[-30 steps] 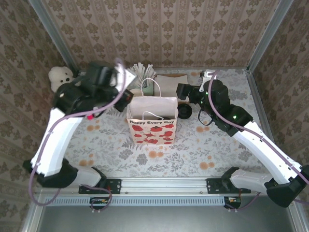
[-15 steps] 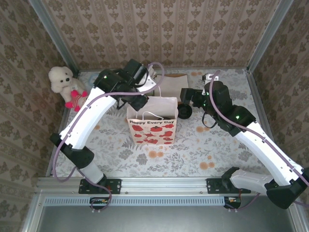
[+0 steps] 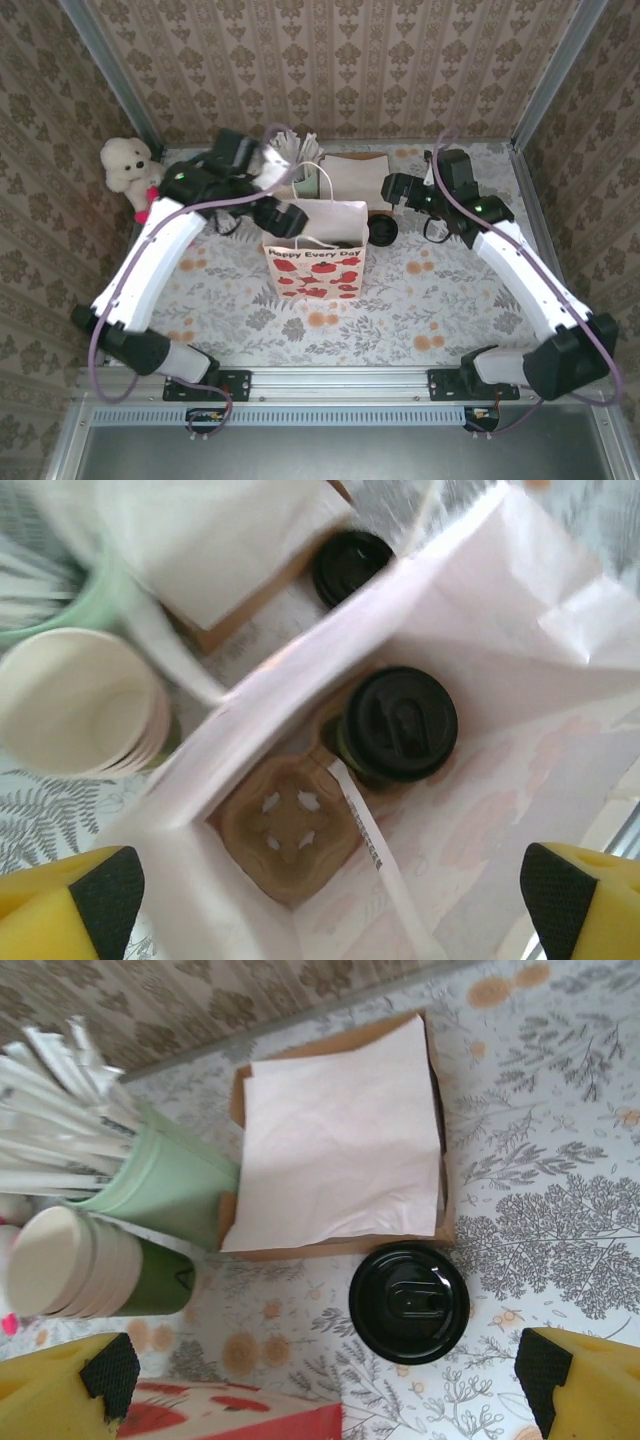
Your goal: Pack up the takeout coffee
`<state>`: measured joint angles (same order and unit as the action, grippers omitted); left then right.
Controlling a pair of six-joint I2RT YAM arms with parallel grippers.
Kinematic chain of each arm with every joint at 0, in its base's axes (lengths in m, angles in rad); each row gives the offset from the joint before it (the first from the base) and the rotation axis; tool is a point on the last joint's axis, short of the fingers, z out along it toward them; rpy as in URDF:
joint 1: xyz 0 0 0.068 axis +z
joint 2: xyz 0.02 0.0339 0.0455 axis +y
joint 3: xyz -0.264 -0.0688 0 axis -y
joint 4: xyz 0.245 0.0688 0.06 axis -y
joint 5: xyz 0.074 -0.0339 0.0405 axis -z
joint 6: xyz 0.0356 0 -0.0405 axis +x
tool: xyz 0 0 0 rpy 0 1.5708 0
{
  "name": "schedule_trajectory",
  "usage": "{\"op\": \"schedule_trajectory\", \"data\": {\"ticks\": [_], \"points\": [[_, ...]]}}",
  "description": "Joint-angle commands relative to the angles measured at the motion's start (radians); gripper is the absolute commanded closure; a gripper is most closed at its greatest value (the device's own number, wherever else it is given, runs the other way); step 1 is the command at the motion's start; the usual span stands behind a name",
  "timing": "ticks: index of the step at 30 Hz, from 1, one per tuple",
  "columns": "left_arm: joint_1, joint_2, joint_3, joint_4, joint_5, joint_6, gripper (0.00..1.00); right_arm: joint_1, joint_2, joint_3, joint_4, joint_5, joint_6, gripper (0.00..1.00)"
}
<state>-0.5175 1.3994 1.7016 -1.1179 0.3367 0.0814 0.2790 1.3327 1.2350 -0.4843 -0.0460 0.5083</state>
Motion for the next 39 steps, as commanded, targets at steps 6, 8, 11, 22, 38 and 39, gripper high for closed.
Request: {"op": "schedule_trajectory", "data": {"ticks": [6, 8, 11, 22, 38, 39], "points": [[0.178, -0.293, -0.346, 0.46, -0.199, -0.457, 0.0, -0.075, 0.365, 0.165, 0.015, -0.116, -0.199, 0.08], [0.194, -0.342, -0.415, 0.501, -0.294, -0.655, 0.0, -0.118, 0.464, 0.235, 0.007, -0.2, -0.316, 0.12], [0.201, -0.403, -0.509, 0.595, -0.308, -0.797, 0.0, -0.204, 0.584, 0.308, 0.062, -0.316, -0.328, 0.19], [0.212, -0.317, -0.535, 0.55, -0.385, -0.922, 0.0, -0.227, 0.957, 0.692, -0.04, -0.463, -0.385, 0.37], [0.21, -0.211, -0.5, 0.543, -0.386, -0.946, 0.0, -0.196, 1.082, 0.827, -0.025, -0.521, -0.337, 0.55], [0.21, -0.213, -0.502, 0.539, -0.386, -0.945, 0.0, -0.195, 1.089, 0.832, -0.029, -0.506, -0.327, 0.54]]}}
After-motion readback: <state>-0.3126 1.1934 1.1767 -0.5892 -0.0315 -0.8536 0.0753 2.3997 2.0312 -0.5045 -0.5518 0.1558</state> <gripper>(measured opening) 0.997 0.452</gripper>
